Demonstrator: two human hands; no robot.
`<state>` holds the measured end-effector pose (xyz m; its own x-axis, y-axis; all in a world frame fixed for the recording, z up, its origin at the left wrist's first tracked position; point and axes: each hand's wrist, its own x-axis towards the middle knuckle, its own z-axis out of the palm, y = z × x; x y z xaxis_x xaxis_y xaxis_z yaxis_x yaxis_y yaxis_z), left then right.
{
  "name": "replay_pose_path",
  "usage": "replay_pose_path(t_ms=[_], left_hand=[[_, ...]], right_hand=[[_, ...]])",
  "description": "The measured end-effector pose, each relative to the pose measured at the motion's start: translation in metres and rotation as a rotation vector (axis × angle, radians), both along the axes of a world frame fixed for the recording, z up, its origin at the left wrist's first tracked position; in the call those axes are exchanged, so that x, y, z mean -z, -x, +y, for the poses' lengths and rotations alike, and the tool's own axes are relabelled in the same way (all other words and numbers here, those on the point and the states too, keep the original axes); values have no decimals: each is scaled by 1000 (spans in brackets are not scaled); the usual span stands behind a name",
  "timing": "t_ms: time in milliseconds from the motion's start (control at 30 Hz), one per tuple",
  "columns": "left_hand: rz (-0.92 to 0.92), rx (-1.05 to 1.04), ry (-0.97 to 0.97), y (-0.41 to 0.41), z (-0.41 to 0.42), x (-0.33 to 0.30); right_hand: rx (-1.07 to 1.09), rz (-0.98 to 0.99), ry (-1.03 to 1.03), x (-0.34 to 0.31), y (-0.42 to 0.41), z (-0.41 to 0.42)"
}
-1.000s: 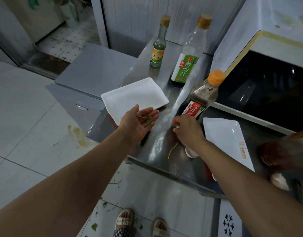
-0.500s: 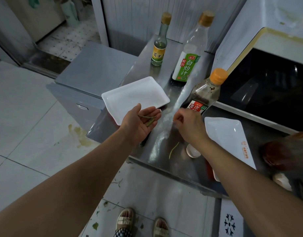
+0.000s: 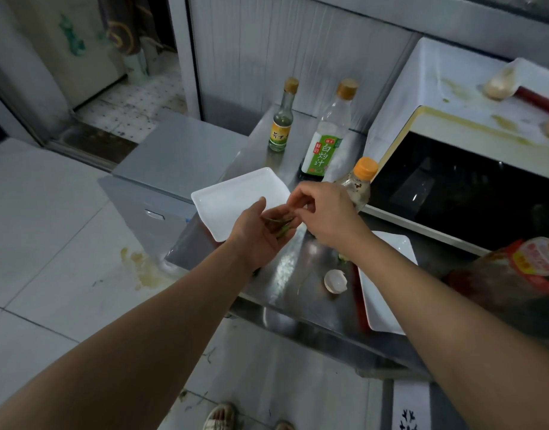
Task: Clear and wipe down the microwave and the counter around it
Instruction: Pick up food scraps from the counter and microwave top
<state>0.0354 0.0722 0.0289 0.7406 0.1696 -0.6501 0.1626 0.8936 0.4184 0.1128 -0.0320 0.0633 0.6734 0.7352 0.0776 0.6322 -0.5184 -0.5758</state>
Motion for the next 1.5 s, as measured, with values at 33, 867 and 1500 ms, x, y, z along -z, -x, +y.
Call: replay_pose_path(t_ms=[33, 867, 1500], left_hand=[[-7, -1, -1, 1, 0, -2], [72, 24, -19, 32, -10, 41], [38, 11, 10, 17, -25, 31]], right_hand=[[8, 4, -8, -2, 1, -1], [19, -98, 427, 108, 13, -64], [74, 23, -16, 39, -6, -51]])
